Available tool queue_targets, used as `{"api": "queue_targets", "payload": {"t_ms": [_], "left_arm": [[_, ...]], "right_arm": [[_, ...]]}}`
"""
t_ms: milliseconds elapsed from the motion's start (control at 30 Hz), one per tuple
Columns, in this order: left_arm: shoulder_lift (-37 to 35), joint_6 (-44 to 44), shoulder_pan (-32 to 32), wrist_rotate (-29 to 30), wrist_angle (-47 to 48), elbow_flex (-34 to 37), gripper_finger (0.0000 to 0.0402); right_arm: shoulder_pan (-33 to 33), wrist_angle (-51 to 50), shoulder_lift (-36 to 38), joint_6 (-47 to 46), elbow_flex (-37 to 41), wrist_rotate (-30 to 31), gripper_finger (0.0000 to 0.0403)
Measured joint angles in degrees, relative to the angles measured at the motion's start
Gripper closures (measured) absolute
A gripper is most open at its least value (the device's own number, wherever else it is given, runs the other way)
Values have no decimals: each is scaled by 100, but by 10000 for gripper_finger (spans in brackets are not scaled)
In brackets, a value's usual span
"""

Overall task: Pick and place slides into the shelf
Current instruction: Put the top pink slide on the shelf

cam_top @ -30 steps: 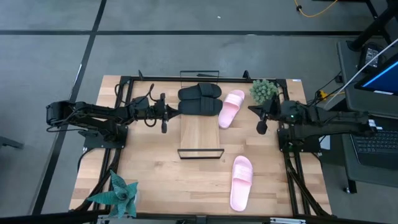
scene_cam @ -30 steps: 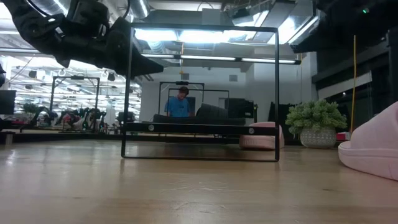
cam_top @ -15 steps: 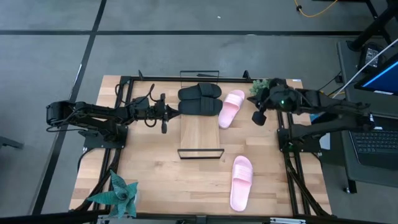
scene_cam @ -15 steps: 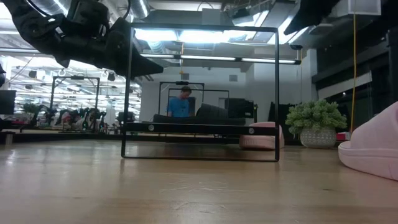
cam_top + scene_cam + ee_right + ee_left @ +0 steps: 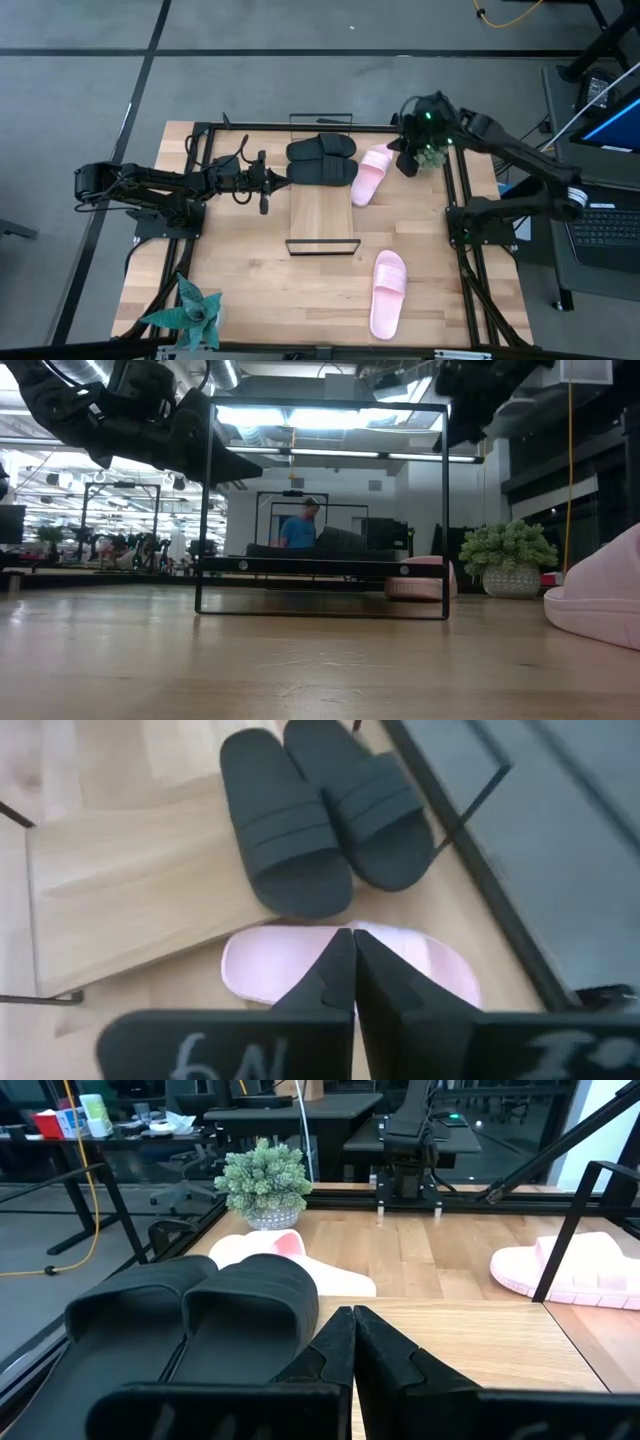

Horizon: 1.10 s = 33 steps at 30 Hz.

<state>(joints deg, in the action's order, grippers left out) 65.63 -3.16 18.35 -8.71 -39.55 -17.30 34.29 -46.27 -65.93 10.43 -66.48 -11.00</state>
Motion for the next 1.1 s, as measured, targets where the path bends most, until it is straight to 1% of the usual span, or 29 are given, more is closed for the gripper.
{"api": "queue_targets", "payload": {"t_ms": [67,133,233,333,467,567,633,767,933,1100], "left_arm": [[0,0,0,0,2,0,401],[0,0,0,0,2,0,401],[0,0,0,0,2,0,401],[0,-34,0,0,2,0,402],[0,-42,0,0,2,0,402],[0,-42,0,0,2,0,402],[0,-42,0,0,2,0,402],[0,-39,0,2,4,0,402],[0,-46,0,2,4,0,402],[0,-46,0,2,6,0,401]], "right_arm": [[391,104,-230,209,-20,-572,399],[780,77,-501,358,-156,-901,399],[1203,-72,-924,599,-481,-1008,399],[1492,-439,-1429,882,-990,-1012,399],[1698,-943,-2199,1199,-1825,-1055,399],[1825,-1329,-2818,1402,-2478,-1369,399],[1917,-1793,-3246,1615,-2944,-1548,399],[2099,-2506,-4001,1834,-3737,-1574,399],[2233,-2633,-4657,1851,-4174,-1567,399],[2272,-2656,-4911,1874,-4205,-1565,397]]}}
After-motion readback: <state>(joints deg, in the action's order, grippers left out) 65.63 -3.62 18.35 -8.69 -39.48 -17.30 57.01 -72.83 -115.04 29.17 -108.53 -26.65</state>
